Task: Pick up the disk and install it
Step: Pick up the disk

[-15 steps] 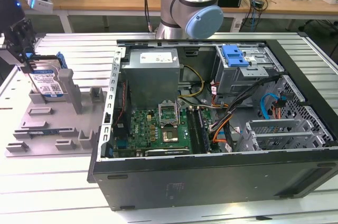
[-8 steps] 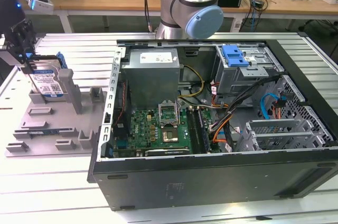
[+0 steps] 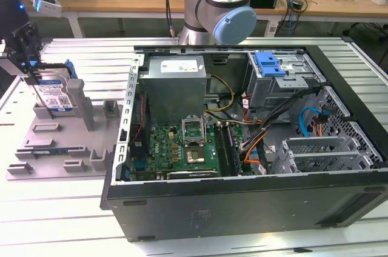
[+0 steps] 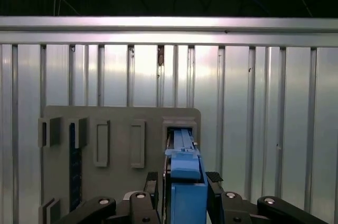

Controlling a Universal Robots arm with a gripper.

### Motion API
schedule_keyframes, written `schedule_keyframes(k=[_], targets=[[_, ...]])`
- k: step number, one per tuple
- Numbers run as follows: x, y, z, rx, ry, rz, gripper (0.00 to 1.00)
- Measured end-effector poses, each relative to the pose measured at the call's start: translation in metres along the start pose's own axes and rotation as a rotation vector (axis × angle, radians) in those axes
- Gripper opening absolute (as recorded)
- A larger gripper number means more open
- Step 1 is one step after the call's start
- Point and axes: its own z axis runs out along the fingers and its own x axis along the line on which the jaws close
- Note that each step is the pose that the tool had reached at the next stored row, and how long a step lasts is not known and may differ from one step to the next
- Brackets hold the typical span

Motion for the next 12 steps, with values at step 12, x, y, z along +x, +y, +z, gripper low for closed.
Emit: schedule_keyframes(k=[12], targets=[[0.0,0.0,0.0012,-0.0018,-0.0105,0.046,0.39]])
